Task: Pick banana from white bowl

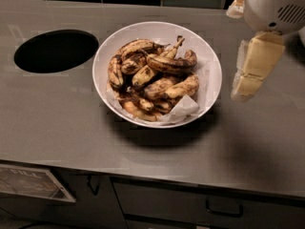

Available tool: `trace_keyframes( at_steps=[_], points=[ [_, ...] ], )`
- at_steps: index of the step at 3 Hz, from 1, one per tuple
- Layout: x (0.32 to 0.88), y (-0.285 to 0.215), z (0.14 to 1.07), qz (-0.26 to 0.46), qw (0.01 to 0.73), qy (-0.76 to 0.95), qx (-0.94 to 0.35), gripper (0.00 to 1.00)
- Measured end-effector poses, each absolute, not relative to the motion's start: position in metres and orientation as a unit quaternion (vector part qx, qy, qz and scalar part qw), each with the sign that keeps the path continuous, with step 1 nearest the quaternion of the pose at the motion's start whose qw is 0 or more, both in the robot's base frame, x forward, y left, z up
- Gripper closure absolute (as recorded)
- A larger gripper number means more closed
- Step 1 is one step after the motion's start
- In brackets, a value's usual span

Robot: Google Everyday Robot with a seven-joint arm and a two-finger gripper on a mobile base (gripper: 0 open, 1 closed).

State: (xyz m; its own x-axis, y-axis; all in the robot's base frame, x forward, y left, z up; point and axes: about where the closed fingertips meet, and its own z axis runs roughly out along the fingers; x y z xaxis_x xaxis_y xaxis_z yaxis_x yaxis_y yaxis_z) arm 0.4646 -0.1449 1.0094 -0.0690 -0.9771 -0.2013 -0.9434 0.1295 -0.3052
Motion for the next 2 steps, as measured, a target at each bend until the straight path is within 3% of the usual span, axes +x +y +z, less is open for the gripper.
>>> trace_keyframes(
  at_steps=[2],
  points=[
    [0.476,-0.128,1.01,-0.05,0.178,0.716,-0.673,0.0]
  ],
)
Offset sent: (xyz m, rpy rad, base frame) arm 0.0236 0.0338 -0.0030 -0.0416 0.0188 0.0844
